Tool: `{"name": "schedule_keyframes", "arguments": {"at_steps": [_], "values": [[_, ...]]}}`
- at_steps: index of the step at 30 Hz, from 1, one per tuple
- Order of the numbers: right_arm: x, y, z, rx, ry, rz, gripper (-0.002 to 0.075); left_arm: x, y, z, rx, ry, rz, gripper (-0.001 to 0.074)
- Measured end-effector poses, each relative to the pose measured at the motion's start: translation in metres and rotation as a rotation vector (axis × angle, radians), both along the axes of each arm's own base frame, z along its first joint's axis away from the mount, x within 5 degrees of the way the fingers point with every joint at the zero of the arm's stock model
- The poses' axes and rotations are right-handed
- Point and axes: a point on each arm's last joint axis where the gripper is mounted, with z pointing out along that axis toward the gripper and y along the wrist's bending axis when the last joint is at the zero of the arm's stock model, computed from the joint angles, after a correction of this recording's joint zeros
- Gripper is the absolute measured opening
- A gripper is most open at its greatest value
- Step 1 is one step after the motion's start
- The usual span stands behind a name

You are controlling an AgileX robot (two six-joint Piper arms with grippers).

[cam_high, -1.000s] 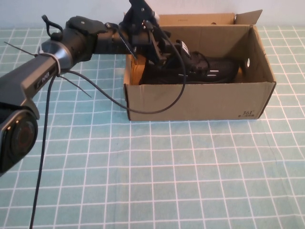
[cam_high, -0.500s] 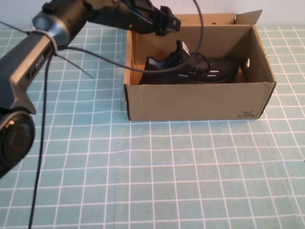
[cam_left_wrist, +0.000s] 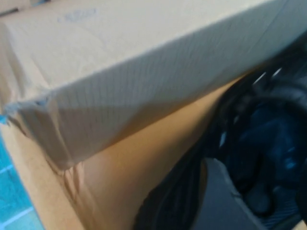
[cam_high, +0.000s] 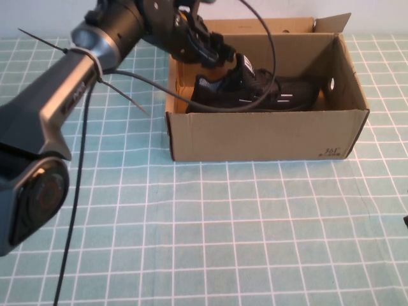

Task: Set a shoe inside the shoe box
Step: Place the shoe in the shoe box

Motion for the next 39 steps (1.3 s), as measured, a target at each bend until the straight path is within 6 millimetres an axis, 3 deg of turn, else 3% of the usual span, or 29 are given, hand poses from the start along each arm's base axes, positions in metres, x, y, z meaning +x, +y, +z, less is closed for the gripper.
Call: {"name": "schedule_keyframes", "arguments": {"at_steps": [6, 23, 32, 39], "values": [[0.000, 0.000, 0.000, -0.003, -0.007, 0.009, -0.0008, 0.004, 0.000, -0.020, 0.123, -0.003, 0.029, 0.0304], [0.001, 0.001, 0.001, 0.002, -0.019, 0.016, -0.0008, 0.008, 0.002, -0.028, 0.163, -0.009, 0.065, 0.0302], [0.001, 0.001, 0.001, 0.000, -0.020, 0.018, -0.0008, 0.008, 0.000, -0.035, 0.182, 0.007, 0.058, 0.0185], [0.001, 0.001, 0.001, -0.009, -0.024, 0.028, -0.0008, 0.006, 0.000, -0.031, 0.195, 0.016, 0.047, 0.0173]]}}
